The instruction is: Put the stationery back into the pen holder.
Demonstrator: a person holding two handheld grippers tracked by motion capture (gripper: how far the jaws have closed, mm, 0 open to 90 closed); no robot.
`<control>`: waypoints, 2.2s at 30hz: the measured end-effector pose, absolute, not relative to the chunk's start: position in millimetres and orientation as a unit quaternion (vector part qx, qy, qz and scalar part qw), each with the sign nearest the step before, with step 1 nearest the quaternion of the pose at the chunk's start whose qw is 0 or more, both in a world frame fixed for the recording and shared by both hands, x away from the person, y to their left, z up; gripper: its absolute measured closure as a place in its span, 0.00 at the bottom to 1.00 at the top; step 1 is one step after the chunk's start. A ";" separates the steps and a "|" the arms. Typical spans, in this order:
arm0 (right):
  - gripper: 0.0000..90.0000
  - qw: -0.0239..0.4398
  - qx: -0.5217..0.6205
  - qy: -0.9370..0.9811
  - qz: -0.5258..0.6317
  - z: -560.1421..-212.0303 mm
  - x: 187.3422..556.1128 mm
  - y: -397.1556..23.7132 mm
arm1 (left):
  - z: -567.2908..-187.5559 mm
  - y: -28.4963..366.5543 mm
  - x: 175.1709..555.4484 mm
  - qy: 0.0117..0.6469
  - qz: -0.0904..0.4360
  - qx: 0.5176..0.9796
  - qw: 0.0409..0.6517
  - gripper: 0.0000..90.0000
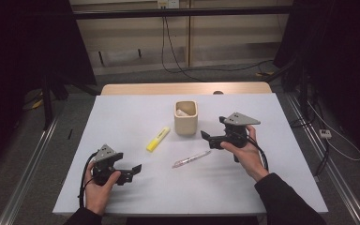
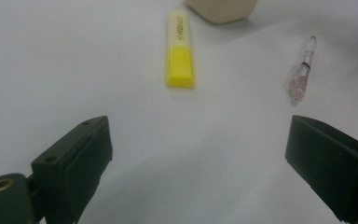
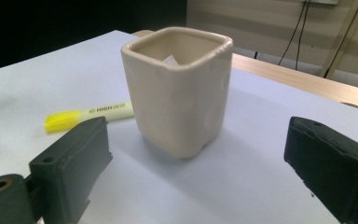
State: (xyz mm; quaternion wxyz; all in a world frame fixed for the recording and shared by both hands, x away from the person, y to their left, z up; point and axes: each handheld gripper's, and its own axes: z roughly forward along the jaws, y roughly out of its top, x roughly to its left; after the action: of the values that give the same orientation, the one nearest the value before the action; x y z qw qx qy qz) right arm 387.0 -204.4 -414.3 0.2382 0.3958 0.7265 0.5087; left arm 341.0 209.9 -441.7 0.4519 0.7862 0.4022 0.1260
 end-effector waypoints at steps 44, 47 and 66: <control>0.07 0.256 0.437 0.712 0.486 -445.3 300.3 -271.8 | -401.1 160.2 382.6 0.417 0.108 0.795 0.427 0.09; 0.07 0.255 0.438 0.711 0.487 -445.2 300.8 -271.8 | -399.5 156.1 388.9 0.417 0.110 0.792 0.432 0.09; 0.07 0.252 0.434 0.715 0.488 -446.5 303.0 -269.7 | -398.7 130.5 428.8 0.421 0.097 0.827 0.360 0.09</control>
State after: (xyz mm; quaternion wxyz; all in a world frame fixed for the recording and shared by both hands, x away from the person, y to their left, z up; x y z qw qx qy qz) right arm 303.0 -269.7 -446.5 0.2515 0.4337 0.7148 0.4876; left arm 428.8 130.5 -398.7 0.3601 0.8268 0.4212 0.0967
